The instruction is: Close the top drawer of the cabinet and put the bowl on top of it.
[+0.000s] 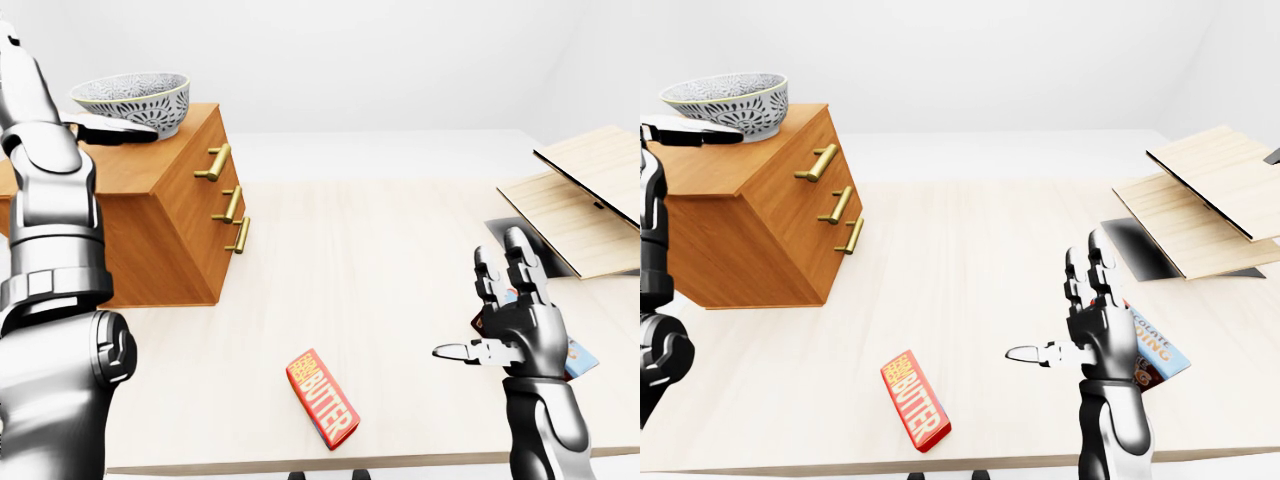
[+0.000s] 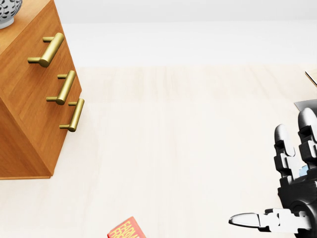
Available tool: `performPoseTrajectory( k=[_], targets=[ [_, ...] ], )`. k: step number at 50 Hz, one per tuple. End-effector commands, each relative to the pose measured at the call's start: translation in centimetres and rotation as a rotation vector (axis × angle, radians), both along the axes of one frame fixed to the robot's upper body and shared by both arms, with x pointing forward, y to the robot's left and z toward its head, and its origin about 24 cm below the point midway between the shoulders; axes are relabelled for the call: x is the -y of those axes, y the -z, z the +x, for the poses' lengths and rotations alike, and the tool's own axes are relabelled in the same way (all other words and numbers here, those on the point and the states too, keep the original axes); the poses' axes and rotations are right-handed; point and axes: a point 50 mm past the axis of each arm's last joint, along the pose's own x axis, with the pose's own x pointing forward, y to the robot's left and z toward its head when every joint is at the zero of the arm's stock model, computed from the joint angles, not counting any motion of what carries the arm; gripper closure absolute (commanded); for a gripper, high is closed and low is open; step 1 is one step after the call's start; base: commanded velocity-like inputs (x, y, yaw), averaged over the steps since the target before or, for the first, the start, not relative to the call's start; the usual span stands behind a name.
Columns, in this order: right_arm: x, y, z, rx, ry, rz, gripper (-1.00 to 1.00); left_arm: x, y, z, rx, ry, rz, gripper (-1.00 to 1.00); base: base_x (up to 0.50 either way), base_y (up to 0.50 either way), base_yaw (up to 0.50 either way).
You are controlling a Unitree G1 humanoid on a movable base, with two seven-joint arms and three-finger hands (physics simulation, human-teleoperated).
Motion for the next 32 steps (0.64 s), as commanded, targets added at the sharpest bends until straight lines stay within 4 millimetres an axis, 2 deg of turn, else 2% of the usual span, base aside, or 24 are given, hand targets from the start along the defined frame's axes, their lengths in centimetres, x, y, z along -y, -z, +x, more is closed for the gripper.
performPoseTrajectory(
  k=[1, 4, 6, 7, 13, 14, 21, 32],
  targets=[
    [0.0, 0.0, 0.0, 0.0, -0.001, 0.0, -1.0, 2.7, -4.3, -4.8, 0.237, 0.259, 0.154, -1.0, 0.0, 0.0, 0.0],
    [-0.1, 0.1, 0.0, 0.0, -0.002, -0.003, -1.0, 5.0, -5.2, -7.8, 0.337, 0.38, 0.254, -1.0, 0.0, 0.0, 0.0],
    [-0.1, 0.1, 0.0, 0.0, -0.002, -0.003, -1.0, 5.3, -5.3, -8.2, 0.351, 0.39, 0.268, -1.0, 0.0, 0.0, 0.0],
    [-0.2, 0.1, 0.0, -0.001, -0.003, -0.005, -1.0, 6.7, -5.6, -9.9, 0.409, 0.465, 0.312, -1.0, 0.0, 0.0, 0.0],
    [-0.1, 0.1, 0.0, -0.001, -0.003, -0.003, -1.0, 9.9, -5.5, -13.8, 0.521, 0.621, 0.411, -1.0, 0.0, 0.0, 0.0],
    [-0.1, 0.1, 0.0, -0.001, -0.003, -0.003, -1.0, 10.7, -5.4, -15.0, 0.551, 0.676, 0.436, -1.0, 0.0, 0.0, 0.0],
    [-0.2, 0.1, 0.1, -0.004, -0.006, -0.005, -1.0, 12.6, -4.7, -17.4, 0.635, 0.779, 0.452, -1.0, 0.0, 0.0, 0.0],
    [-0.3, 0.2, 0.1, -0.006, -0.008, -0.007, -1.0, 15.4, -0.9, -21.4, 0.686, 1.033, 0.362, -1.0, 0.0, 0.0, 0.0]
  ],
)
